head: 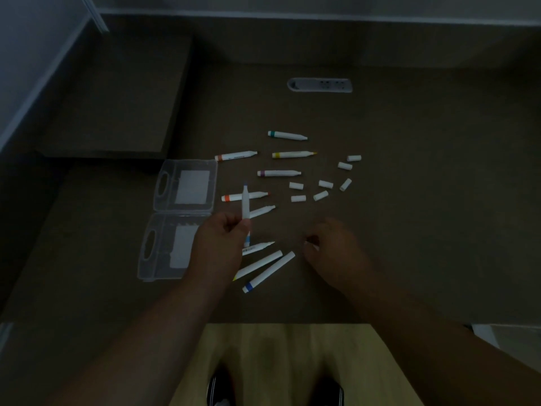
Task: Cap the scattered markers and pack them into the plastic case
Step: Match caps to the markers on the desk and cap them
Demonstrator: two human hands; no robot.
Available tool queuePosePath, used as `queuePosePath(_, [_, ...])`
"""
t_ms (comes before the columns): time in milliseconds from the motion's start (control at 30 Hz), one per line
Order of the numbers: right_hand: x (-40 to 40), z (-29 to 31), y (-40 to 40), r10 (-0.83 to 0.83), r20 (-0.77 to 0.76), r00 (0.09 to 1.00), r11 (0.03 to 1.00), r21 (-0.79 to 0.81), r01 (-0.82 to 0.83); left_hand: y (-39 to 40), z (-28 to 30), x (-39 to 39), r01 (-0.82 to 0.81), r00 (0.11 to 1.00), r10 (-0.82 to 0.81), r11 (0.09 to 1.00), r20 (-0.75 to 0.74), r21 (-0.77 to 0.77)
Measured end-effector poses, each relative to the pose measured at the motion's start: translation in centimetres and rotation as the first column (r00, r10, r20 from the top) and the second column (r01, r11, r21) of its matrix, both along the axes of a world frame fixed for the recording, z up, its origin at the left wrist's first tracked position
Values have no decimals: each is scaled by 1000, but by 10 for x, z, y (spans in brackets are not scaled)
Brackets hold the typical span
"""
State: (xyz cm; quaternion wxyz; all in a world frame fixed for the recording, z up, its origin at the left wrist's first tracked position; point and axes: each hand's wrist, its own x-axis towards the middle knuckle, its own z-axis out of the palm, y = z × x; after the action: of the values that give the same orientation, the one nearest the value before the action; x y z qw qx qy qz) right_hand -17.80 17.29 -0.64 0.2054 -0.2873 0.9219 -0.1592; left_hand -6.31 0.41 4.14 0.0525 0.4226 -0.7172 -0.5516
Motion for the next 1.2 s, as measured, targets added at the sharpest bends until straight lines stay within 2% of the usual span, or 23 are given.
queuePosePath(133, [-26,1,-20,-88,-161,983,992,-108,71,0,0,-3,6,1000,-6,1000,-9,17])
queuePosePath(233, [-48,-3,-42,22,-261,965,996,-74,-43,1,2,-6,1,1000,-1,1000,-23,18])
queuePosePath(400, [-66,-3,-65,147,-237,960,986,107,-125,-2,1,-9,-1,999,1,1000,-38,13])
queuePosePath(533, [-66,-5,-66,141,-192,971,983,142,-115,-3,-2,-12,-7,999,8,1000,-41,16])
queuePosePath(600, [-64,-1,-65,72,-118,990,993,104,-60,-3,-3,-12,-16,999,18,999,-48,27])
queuePosePath(667, [-61,9,-64,-134,83,988,986,-86,141,-3,-4,-13,-16,999,17,999,-40,30])
queuePosePath(700, [-59,17,-62,-239,259,936,936,-193,293,-3,-4,-14,-14,999,15,1000,-31,28])
queuePosePath(733, [-56,26,-61,-302,455,838,863,-244,443,-3,-5,-15,-14,1000,15,1000,-24,26])
queuePosePath(800, [-48,44,-57,-323,768,553,729,-171,662,-2,-3,-18,-17,999,18,999,-28,33])
queuePosePath(867, [-42,52,-53,-275,925,262,612,-42,790,-1,-1,-21,-12,999,14,999,-43,51])
queuePosePath(933, [-38,53,-51,-233,968,92,554,55,830,0,1,-26,-5,999,8,998,-45,63])
queuePosePath(1033, [-33,50,-49,-211,977,-6,542,122,832,1,5,-32,-6,998,12,995,-67,99])
queuePosePath(1200, [-29,50,-42,-228,972,-54,524,169,835,5,9,-39,-16,996,29,990,-85,143])
